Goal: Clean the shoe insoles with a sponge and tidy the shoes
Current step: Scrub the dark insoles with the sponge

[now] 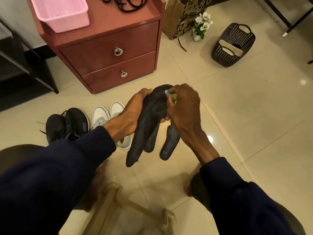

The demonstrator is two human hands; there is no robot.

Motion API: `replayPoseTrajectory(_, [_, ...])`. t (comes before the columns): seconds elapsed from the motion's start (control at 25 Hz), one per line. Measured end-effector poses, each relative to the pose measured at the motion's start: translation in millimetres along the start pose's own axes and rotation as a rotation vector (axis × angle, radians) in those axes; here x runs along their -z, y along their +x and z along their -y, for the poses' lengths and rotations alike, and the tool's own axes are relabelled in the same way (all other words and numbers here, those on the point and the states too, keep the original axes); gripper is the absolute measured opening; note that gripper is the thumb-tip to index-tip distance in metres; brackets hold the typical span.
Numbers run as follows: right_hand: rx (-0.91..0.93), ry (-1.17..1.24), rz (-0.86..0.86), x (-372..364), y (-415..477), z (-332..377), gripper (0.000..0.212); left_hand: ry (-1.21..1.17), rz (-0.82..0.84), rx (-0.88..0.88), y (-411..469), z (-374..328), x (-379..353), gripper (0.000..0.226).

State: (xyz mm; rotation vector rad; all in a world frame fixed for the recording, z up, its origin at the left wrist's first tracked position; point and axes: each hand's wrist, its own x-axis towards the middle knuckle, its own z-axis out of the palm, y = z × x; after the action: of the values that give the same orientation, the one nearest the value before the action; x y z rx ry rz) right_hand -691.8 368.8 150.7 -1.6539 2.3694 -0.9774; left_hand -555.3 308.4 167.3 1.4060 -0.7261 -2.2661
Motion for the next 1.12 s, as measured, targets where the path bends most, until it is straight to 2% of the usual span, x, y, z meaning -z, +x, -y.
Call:
replayPoseTrajectory(0.16, [0.264, -0.019, 0.137, -10.2, -15.0, 27.2, 0.019, -0.030, -0.063, 0.016, 7.7, 1.2, 7.4, 0.027])
replayPoseTrajectory(0.24, [0.193, -0.032, 0.096, -8.5, -0.9, 8.5, 0.015, -0.053, -0.065, 0.038, 8.8, 1.8, 8.3, 0.032])
replayPoseTrajectory(0.36, [-0.015, 0.030, -0.025, -0.6, 13.3, -14.7, 0.006, -0.044, 0.003, 0.087, 10.4, 2.0, 8.1, 0.053])
replayPoseTrajectory(0.56, [0.114, 0.187, 0.163, -7.6, -2.4, 19.9, 0.013, -0.077, 0.008, 0.092, 11.2, -1.6, 15.5, 0.037])
replayPoseTrajectory(0.72, [-0.073, 0.117, -0.002, -4.3, 13.8, -1.2, 0.011, -0.055, 0.076, 0.129, 7.1, -1.1, 18.9, 0.056])
replayPoseTrajectory(0.76, [-0.073, 0.121, -0.006, -5.3, 12.3, 1.7, 0.010, -0.052, 0.101, 0.141, 6.8, -0.5, 19.4, 0.056])
replayPoseTrajectory(0.92, [0.075, 0.166, 0.153, -12.2, 5.2, 19.5, 0.012, -0.079, 0.118, 0.139, 10.4, -0.4, 25.7, 0.037])
replayPoseTrajectory(1.04, [-0.076, 0.116, 0.034, -6.1, 17.5, -2.0, 0.009, -0.060, 0.151, 0.161, 8.4, -0.5, 24.0, 0.052])
replayPoseTrajectory(1.12, [-0.074, 0.125, 0.026, -5.0, 13.7, 0.2, 0.008, -0.056, 0.136, 0.162, 8.9, 0.6, 24.1, 0.051])
